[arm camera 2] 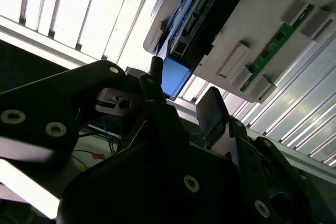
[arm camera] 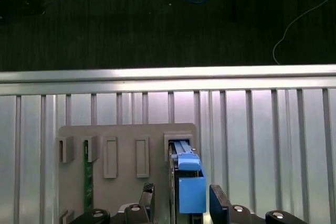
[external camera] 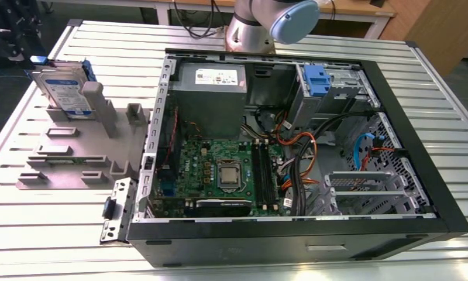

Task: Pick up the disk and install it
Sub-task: 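Pick up the disk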

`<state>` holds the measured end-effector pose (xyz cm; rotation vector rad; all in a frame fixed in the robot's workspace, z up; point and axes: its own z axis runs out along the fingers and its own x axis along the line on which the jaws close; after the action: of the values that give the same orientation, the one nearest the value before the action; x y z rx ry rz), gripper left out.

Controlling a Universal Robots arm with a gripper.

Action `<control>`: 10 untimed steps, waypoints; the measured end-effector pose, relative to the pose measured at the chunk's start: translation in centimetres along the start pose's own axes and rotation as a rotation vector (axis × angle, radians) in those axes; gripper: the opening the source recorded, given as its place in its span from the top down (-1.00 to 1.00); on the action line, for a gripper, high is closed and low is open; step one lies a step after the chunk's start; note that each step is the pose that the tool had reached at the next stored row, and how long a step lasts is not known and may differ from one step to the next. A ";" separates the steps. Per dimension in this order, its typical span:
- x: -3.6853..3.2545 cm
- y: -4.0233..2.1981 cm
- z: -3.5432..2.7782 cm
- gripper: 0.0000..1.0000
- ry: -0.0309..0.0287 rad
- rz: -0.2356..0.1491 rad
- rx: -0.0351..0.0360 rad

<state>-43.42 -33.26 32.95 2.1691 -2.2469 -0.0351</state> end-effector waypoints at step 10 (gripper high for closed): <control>-0.16 0.06 0.93 -0.07 0.0001 -0.002 0.0000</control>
<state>-43.51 -33.10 32.03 2.1713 -2.2447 -0.0350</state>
